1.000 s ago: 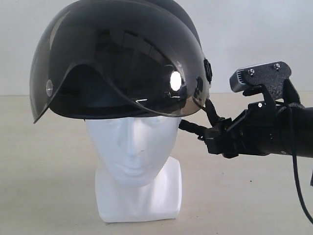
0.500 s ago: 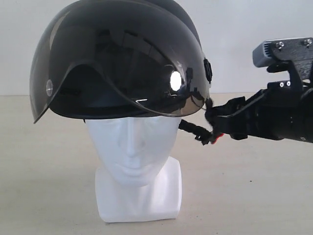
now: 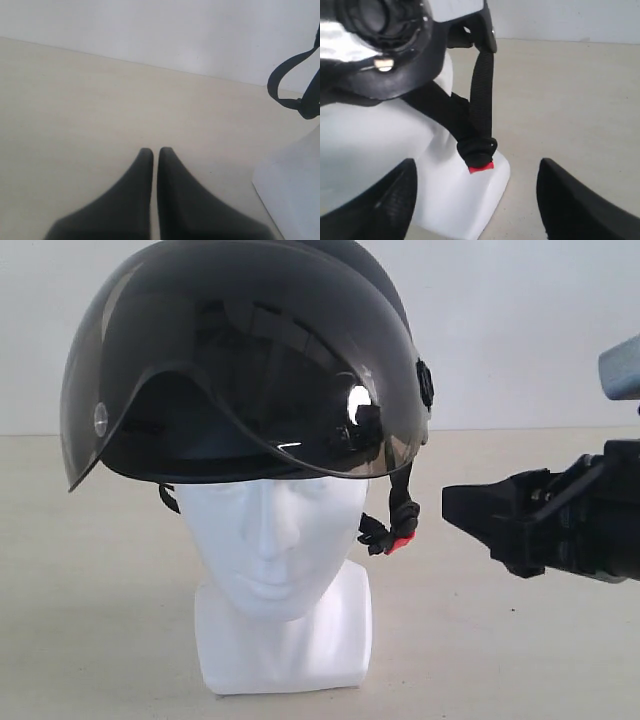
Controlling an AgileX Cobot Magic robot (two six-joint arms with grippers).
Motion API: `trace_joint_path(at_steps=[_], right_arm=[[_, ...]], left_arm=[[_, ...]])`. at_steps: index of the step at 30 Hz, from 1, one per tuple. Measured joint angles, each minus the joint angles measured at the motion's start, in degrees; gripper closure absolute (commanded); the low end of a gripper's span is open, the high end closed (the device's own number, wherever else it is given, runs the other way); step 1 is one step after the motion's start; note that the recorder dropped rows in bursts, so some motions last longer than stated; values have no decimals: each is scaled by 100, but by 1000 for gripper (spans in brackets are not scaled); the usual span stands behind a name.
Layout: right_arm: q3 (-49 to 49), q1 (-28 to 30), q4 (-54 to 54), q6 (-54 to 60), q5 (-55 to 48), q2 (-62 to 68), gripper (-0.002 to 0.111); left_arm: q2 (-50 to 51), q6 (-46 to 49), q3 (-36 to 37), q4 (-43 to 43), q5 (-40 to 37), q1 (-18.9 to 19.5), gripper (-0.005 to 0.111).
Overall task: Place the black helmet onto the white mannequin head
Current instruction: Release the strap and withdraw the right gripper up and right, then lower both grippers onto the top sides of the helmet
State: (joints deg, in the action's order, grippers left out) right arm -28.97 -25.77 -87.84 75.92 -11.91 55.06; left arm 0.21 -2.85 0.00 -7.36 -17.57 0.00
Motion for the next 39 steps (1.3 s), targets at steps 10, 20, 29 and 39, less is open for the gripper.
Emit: trace_joint_path(at_steps=[10,20,29,39], right_arm=[[-291,0,2767,-1415,-500,-224,108],[-3966,0,8656,-7109,-4415,56,108],[-4715,0,7553,-7360,-4509,434,108],[-5816,0,7114,-7592,-5525,1121,108]], left_arm=[[0,0,0,0,0,0,102],[0,397,0,111,364,0,102],[0,-1097,-194,-3808,947,-2,102],[1380,-211,-2481,-3127,-217,-2,102]])
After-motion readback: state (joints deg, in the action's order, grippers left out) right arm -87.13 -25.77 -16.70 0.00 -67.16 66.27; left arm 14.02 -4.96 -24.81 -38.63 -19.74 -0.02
